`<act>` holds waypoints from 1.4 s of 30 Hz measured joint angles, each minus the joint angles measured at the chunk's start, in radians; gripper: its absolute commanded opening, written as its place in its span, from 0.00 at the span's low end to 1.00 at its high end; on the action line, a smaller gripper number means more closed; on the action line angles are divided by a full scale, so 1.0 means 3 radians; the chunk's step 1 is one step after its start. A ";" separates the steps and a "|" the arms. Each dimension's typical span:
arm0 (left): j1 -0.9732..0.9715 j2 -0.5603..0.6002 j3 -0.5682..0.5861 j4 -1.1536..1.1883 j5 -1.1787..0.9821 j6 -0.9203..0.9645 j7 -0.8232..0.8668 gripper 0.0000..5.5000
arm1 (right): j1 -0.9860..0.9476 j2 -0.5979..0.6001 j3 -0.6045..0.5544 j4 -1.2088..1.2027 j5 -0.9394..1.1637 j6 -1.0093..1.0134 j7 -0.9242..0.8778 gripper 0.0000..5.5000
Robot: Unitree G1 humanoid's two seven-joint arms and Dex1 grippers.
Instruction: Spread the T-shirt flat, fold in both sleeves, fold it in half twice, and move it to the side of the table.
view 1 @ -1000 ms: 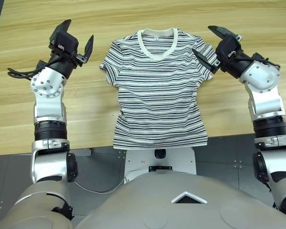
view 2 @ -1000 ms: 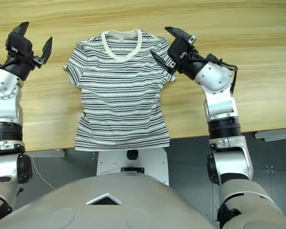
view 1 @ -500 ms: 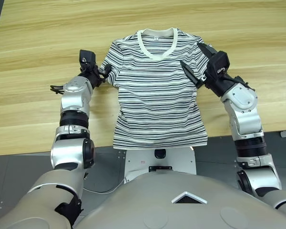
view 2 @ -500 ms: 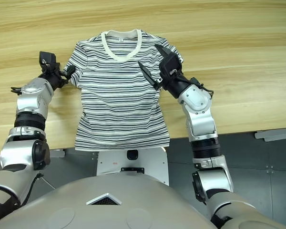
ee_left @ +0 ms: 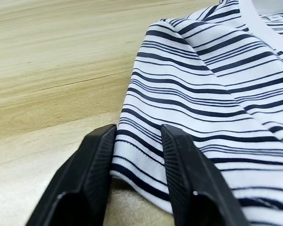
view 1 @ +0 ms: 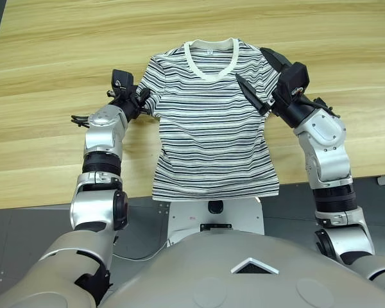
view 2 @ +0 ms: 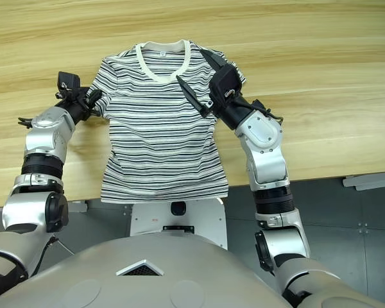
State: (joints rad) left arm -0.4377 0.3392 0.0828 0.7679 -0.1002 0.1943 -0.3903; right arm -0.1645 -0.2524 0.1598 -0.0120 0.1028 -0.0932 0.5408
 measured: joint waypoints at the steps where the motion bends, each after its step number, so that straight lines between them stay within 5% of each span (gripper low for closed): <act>1: 0.0002 -0.0012 0.0008 0.0002 -0.0021 0.0004 0.0000 0.17 | 0.0000 0.0007 0.0000 -0.0017 0.0000 0.0000 -0.0001 0.63; 9: 0.0014 -0.0049 0.0097 0.0025 -0.0053 -0.0037 0.0057 0.02 | 0.0020 0.0025 0.0037 -0.0027 -0.0005 -0.0059 0.0002 0.63; 23: 0.0146 -0.0056 0.0038 -0.0232 0.0024 -0.0079 0.0216 0.02 | 0.0140 0.0091 0.0085 0.0047 -0.0010 -0.0167 -0.0032 0.63; 35: 0.0531 -0.0202 -0.0186 -0.2113 0.0022 0.0708 0.0278 0.02 | 0.0215 0.0185 0.0151 0.0085 -0.0067 -0.0261 -0.0119 0.63; 42: 0.0464 -0.0432 -0.0456 -0.1861 0.0101 0.0774 0.0318 0.02 | 0.0229 0.0257 0.0170 0.0082 -0.0067 -0.0273 -0.0176 0.63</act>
State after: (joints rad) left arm -0.2987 0.2096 -0.0540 0.2097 -0.0699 0.4265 -0.2949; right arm -0.0957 -0.1751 0.2109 0.0125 0.0826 -0.1751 0.4881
